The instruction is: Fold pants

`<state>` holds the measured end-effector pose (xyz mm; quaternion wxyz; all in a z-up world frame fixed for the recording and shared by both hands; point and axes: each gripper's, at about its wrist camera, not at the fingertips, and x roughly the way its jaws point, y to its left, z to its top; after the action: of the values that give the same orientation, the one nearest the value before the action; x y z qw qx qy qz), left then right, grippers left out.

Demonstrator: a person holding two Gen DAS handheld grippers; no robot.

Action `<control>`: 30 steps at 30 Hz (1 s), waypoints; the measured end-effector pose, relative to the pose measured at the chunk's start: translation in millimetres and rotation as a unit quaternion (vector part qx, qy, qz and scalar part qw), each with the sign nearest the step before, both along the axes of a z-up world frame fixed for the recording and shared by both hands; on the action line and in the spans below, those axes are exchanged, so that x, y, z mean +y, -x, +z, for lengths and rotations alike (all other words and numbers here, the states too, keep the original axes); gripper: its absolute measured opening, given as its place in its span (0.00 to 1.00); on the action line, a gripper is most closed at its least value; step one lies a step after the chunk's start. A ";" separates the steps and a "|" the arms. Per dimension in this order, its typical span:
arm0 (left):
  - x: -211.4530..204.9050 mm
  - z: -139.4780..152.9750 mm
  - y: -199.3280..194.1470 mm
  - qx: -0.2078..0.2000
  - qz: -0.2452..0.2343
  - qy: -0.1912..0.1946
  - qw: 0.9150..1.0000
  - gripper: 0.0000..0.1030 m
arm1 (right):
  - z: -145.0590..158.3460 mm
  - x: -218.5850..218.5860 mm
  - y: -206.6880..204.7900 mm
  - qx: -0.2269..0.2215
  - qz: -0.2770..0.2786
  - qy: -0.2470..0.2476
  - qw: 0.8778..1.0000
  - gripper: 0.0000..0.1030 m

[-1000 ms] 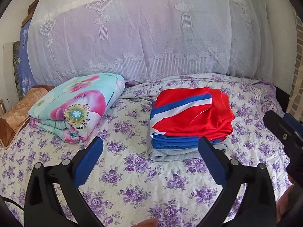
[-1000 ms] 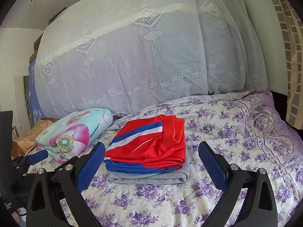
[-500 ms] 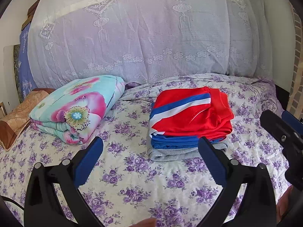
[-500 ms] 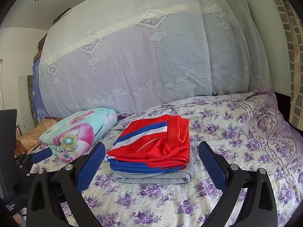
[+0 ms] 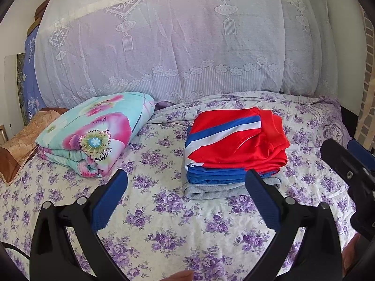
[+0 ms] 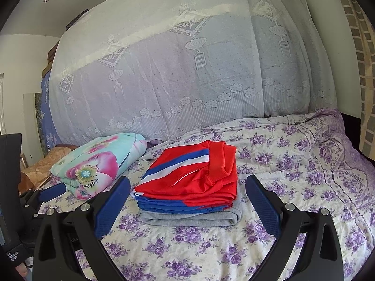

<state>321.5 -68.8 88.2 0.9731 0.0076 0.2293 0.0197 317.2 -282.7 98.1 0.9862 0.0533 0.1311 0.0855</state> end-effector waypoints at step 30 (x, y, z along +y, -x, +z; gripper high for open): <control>-10.6 0.1 4.1 -0.009 -0.009 -0.016 1.000 0.95 | -0.3 -1.7 1.8 0.002 -0.006 -0.003 1.000 0.96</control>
<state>317.4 -79.4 88.3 0.9751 0.0254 0.2198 0.0149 315.4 -284.3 97.8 0.9863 0.0568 0.1323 0.0801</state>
